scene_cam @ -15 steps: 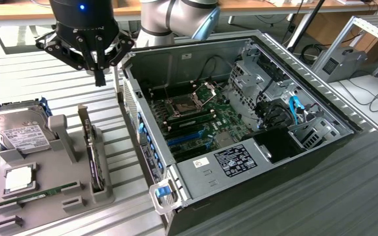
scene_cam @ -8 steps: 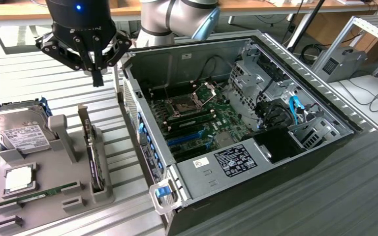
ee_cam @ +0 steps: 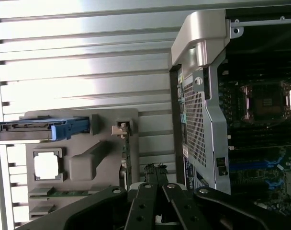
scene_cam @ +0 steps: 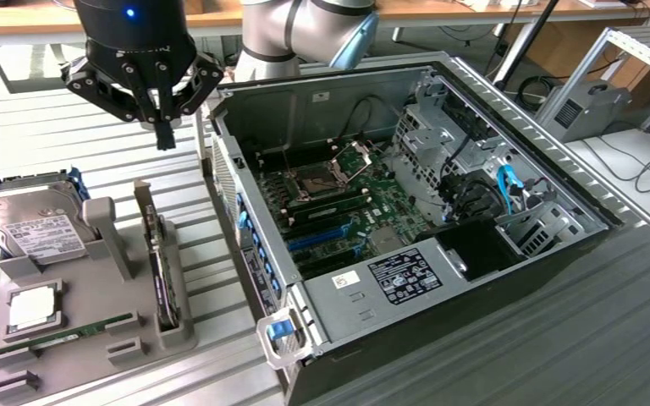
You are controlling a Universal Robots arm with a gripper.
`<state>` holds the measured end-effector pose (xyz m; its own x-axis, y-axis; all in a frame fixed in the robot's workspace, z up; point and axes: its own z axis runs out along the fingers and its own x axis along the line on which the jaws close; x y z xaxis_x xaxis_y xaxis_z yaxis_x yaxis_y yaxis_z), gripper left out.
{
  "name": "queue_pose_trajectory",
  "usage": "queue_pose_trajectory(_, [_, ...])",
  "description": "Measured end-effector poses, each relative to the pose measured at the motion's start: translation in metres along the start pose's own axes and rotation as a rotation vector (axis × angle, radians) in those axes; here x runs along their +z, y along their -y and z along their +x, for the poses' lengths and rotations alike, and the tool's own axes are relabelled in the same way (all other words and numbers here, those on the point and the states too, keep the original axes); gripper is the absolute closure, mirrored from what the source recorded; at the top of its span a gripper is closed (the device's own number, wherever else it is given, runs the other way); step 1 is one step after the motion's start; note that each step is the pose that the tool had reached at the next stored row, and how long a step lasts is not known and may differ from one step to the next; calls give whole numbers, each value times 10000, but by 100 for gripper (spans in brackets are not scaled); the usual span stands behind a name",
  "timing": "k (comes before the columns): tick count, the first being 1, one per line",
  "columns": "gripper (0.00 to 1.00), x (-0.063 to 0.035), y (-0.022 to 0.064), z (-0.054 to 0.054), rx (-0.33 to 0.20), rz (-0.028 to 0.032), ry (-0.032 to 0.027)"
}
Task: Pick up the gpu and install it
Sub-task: 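Reach for the gpu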
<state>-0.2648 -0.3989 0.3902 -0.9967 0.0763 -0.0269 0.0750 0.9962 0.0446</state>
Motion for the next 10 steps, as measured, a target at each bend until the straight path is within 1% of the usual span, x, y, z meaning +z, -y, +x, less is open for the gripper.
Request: queue_pose_trajectory(10, [89,-1,4,51,0,0,0])
